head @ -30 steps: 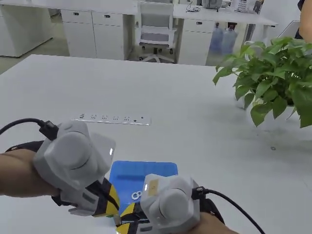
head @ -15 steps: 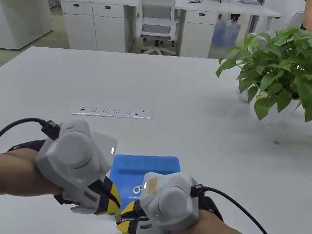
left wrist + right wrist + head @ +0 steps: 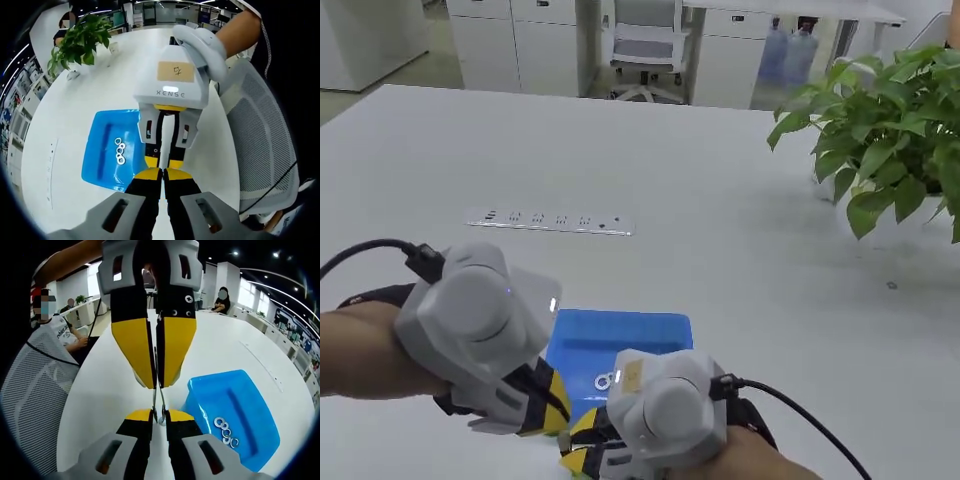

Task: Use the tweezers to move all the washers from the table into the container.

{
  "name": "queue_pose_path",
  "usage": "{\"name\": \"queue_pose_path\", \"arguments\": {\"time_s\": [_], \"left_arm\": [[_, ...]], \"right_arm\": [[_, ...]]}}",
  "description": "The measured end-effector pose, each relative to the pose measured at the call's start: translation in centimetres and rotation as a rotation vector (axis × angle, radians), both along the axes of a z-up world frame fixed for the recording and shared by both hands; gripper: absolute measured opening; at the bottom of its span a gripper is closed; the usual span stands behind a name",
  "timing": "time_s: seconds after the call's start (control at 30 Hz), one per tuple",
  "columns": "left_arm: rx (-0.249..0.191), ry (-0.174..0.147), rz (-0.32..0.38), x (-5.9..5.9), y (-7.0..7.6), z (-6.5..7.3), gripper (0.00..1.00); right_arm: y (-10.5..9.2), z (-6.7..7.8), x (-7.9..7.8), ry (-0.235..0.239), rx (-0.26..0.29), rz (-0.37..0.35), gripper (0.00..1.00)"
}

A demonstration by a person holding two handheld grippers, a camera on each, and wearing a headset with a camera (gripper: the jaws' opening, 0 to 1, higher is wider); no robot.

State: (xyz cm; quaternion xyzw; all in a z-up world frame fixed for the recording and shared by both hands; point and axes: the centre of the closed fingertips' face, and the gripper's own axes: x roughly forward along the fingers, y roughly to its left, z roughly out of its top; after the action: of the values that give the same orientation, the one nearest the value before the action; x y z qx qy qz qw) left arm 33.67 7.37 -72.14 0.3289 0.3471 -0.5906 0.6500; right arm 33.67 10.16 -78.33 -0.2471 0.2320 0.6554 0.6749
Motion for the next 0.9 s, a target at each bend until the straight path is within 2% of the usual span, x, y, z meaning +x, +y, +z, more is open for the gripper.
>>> {"name": "queue_pose_path", "arguments": {"time_s": [0.23, 0.9], "left_arm": [[-0.008, 0.009, 0.039, 0.43, 0.09, 0.01, 0.06], [-0.018, 0.017, 0.035, 0.16, -0.03, 0.00, 0.06]], "right_arm": [[0.04, -0.18, -0.03, 0.003, -0.006, -0.004, 0.13], [-0.07, -0.06, -0.08, -0.029, -0.015, 0.016, 0.10]]}}
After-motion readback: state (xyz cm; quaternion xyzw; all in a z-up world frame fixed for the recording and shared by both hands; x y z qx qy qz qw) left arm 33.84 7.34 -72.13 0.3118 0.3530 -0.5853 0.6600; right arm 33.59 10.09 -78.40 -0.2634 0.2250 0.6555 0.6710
